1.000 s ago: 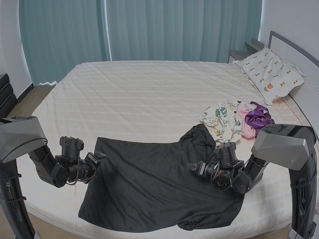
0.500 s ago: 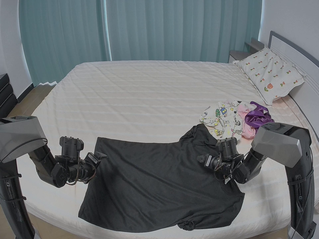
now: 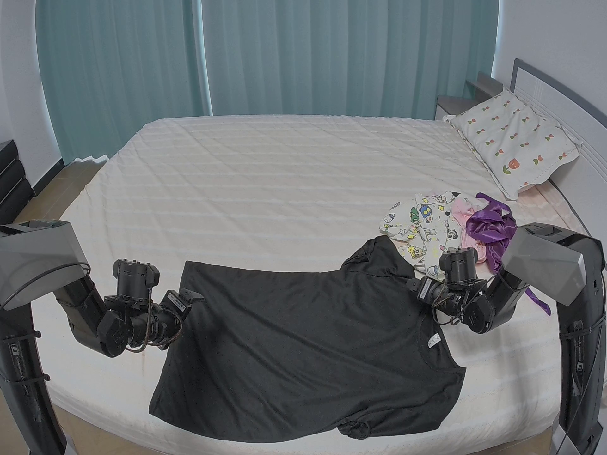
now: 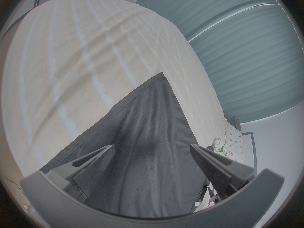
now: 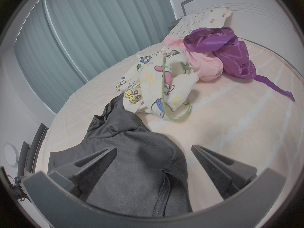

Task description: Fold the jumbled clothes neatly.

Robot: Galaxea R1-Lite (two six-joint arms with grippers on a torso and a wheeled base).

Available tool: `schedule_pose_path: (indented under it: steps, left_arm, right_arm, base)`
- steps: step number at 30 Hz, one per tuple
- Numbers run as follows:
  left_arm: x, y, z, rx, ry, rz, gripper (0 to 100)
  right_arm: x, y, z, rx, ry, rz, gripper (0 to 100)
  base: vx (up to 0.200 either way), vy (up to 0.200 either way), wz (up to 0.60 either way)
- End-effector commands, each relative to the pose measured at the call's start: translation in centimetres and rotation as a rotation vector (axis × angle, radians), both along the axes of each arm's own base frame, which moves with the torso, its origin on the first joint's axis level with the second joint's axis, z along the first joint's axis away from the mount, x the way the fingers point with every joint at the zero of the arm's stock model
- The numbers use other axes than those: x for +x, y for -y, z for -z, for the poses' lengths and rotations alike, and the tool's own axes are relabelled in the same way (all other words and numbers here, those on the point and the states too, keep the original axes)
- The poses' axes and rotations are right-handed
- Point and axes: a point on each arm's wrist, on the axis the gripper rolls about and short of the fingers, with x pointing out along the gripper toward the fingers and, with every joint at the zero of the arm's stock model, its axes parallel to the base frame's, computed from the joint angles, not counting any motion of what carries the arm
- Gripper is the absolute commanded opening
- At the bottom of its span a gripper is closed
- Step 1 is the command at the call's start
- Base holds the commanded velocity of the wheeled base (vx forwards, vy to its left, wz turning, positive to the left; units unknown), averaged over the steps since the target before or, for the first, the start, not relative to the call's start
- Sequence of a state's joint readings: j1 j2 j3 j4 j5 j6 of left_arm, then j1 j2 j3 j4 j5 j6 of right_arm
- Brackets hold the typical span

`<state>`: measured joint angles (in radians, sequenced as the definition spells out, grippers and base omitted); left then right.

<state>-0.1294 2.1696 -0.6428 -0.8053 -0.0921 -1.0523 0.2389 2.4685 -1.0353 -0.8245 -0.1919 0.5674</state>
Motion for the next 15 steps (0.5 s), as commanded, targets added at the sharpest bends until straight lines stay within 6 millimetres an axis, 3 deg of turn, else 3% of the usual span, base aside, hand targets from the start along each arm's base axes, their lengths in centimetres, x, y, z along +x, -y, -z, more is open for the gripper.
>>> schedule_pose_path:
  steps: [1,4,7,9,15]
  left_arm:
    - [-0.2,0.1,-0.4,0.0,0.008,0.001,100]
    - [-1.1,0.2,-1.4,-0.004,0.023,0.013,100]
    - [-1.8,0.4,-2.3,-0.01,0.039,0.023,100]
    - [-2.1,0.9,-2.9,-0.012,0.051,0.039,100]
    - [-3.4,1.5,-2.4,-0.005,0.012,0.067,100]
  right_arm:
    - [-0.3,1.0,-1.3,0.019,0.023,0.024,100]
    - [-1.0,1.2,-3.4,0.072,0.071,0.044,100]
    - [-2.4,1.5,-4.1,0.093,0.063,0.055,100]
    - [-4.8,1.9,-4.2,0.121,0.019,0.046,100]
    - [-9.1,2.9,-3.1,0.158,-0.005,0.034,100]
  base:
    - [0.0,0.0,0.0]
    - [0.0,0.0,0.0]
    - [0.0,0.0,0.0]
    - [0.0,0.0,0.0]
    - [-0.2,0.0,0.0]
